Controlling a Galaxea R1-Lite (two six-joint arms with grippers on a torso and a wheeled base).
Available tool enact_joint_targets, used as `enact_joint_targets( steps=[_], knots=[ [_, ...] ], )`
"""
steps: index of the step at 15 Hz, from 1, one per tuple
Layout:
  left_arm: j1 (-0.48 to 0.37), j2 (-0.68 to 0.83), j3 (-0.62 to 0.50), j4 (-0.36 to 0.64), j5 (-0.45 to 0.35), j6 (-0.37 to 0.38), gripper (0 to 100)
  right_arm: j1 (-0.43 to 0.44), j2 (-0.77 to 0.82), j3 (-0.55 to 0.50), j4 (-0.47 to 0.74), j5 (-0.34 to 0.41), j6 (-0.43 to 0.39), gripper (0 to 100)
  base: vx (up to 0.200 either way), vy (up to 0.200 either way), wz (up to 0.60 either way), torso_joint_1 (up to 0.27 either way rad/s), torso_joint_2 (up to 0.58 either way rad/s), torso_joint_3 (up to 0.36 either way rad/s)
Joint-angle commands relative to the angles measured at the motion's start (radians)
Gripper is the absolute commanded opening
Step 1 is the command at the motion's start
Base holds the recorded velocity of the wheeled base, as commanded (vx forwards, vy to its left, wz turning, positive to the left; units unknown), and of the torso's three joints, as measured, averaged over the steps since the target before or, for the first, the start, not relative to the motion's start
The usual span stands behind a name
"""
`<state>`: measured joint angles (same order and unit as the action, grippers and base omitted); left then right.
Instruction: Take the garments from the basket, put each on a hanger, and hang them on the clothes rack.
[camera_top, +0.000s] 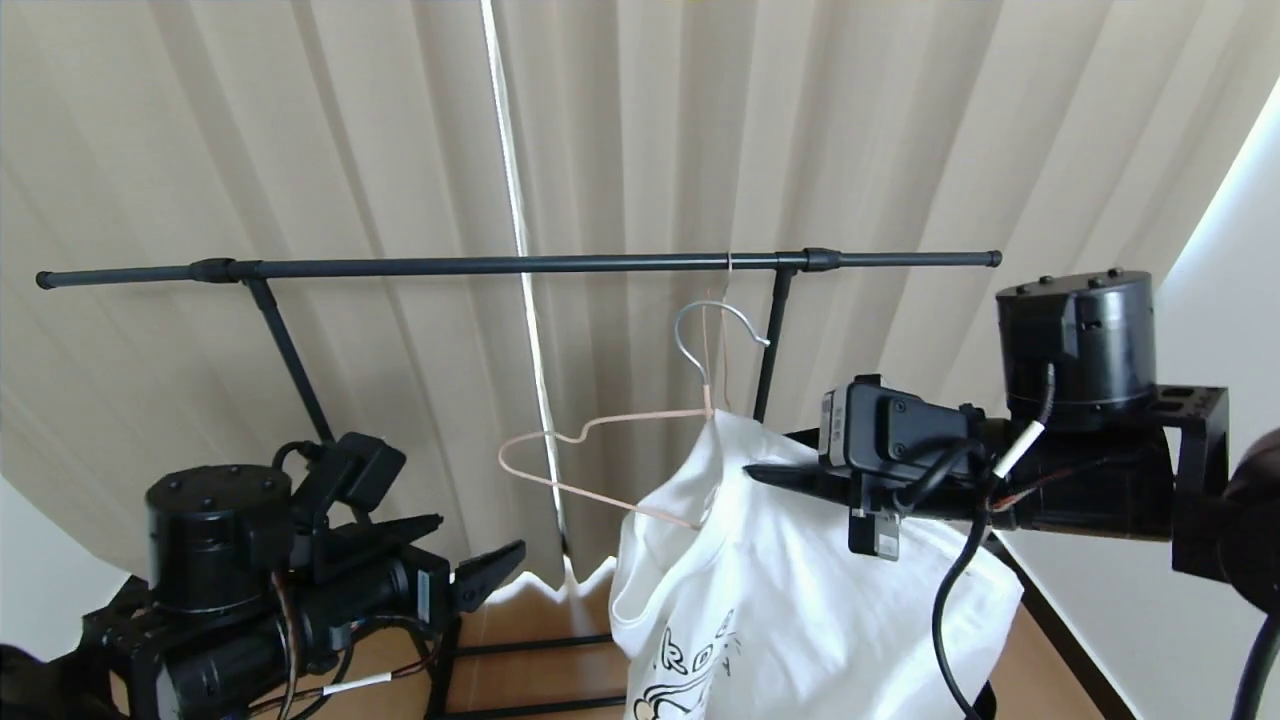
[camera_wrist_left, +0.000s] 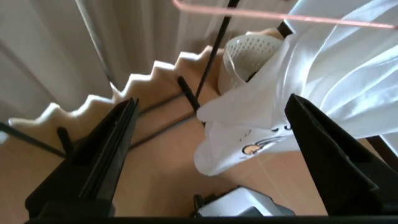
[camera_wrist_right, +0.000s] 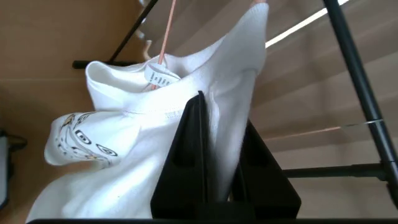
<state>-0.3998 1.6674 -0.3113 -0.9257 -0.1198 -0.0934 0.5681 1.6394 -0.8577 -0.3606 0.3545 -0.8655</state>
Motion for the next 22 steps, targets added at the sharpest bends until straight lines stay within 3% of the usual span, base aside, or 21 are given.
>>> enact_joint_targets(
  steps=[1, 2, 5, 8, 12, 14, 17, 22],
  knots=[
    [-0.077, -0.075, -0.229, 0.304, 0.074, -0.083, 100, -0.031, 0.025, 0.215, -0.271, -0.002, 0.01, 0, 0.0, 0.0, 0.0, 0.0, 0.0, 0.0],
    [-0.106, -0.074, -0.289, 0.42, 0.108, -0.121, 100, -0.034, 0.065, 0.232, -0.379, -0.009, 0.016, 0, 0.0, 0.0, 0.0, 0.0, 0.0, 0.0],
    [-0.2, -0.035, -0.342, 0.493, 0.201, -0.143, 100, -0.033, 0.134, 0.212, -0.466, -0.049, 0.028, 0, 0.0, 0.0, 0.0, 0.0, 0.0, 0.0],
    [-0.301, 0.037, -0.342, 0.492, 0.281, -0.143, 100, -0.031, 0.163, 0.192, -0.478, -0.1, 0.037, 0, 0.0, 0.0, 0.0, 0.0, 0.0, 0.0],
    [-0.381, 0.207, -0.37, 0.456, 0.364, -0.141, 100, -0.031, 0.154, 0.193, -0.472, -0.1, 0.049, 0, 0.0, 0.0, 0.0, 0.0, 0.0, 0.0],
    [-0.393, 0.287, -0.416, 0.407, 0.424, -0.141, 100, -0.028, 0.149, 0.201, -0.471, -0.1, 0.049, 0, 0.0, 0.0, 0.0, 0.0, 0.0, 0.0],
    [-0.395, 0.348, -0.457, 0.364, 0.445, -0.152, 100, -0.01, 0.145, 0.21, -0.475, -0.098, 0.051, 0, 0.0, 0.0, 0.0, 0.0, 0.0, 0.0],
    [-0.387, 0.422, -0.522, 0.346, 0.525, -0.197, 100, 0.021, 0.099, 0.238, -0.471, -0.098, 0.053, 0, 0.0, 0.0, 0.0, 0.0, 0.0, 0.0]
  ],
)
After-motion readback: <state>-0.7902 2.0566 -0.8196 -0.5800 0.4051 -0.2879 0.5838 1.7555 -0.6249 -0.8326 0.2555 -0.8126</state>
